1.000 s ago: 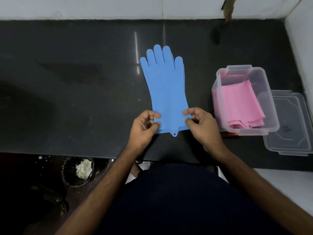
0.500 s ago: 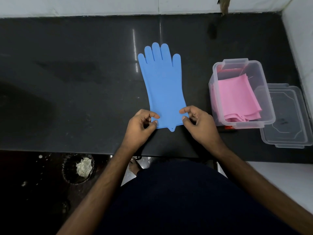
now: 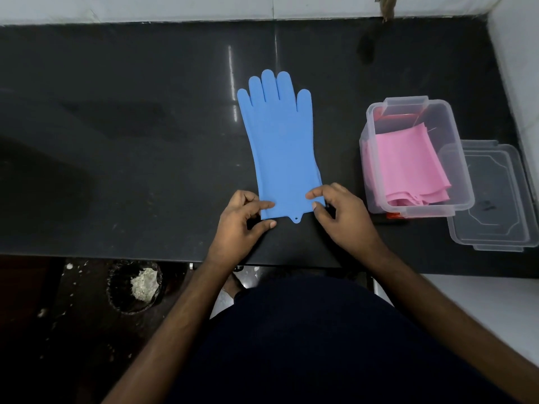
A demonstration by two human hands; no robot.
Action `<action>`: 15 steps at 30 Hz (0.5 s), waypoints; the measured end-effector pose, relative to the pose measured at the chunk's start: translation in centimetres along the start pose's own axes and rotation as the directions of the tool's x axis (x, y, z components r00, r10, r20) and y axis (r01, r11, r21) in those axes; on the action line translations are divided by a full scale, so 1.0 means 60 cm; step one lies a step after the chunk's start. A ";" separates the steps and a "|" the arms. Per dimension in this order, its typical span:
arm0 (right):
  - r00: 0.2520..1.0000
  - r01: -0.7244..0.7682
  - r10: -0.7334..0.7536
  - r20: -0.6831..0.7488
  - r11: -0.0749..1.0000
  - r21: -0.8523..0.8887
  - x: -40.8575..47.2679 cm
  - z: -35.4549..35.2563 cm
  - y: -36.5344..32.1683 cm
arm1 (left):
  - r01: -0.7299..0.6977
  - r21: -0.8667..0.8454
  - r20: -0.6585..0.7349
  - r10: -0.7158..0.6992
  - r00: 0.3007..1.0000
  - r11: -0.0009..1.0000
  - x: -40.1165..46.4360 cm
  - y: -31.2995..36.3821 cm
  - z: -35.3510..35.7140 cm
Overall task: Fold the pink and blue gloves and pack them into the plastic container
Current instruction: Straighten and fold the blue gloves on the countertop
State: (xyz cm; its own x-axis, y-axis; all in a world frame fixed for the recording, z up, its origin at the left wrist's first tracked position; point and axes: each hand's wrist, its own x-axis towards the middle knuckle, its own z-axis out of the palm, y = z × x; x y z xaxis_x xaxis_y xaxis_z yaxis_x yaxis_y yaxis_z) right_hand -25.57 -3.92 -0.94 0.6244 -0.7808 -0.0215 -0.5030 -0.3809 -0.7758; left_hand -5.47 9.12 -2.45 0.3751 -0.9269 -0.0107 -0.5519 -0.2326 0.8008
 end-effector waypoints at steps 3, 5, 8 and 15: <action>0.994 0.096 -0.086 0.075 0.985 -0.144 -0.009 0.003 0.003 | -0.006 -0.004 -0.063 0.006 0.998 1.000 -0.013 -0.001 0.007; 0.991 0.113 -0.098 0.095 0.979 -0.169 -0.014 0.002 0.009 | 0.004 -0.026 -0.098 -0.006 0.995 1.000 -0.016 -0.002 0.011; 0.993 0.095 -0.084 0.083 0.986 -0.136 -0.018 -0.005 0.021 | 0.012 -0.024 -0.112 -0.015 0.994 1.000 -0.015 -0.005 0.015; 0.994 0.083 -0.095 -0.045 0.970 -0.230 -0.024 0.011 0.042 | -0.100 0.157 -0.156 0.124 0.980 0.983 -0.019 -0.006 0.022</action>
State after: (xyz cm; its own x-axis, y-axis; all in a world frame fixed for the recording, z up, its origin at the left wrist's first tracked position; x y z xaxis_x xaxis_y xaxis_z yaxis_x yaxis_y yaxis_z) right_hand -27.37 -3.43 -3.30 0.6423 -0.7622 0.0808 -0.5735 -0.5478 -0.6092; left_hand -6.67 9.86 -3.53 0.4149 -0.8914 0.1825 -0.6966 -0.1821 0.6939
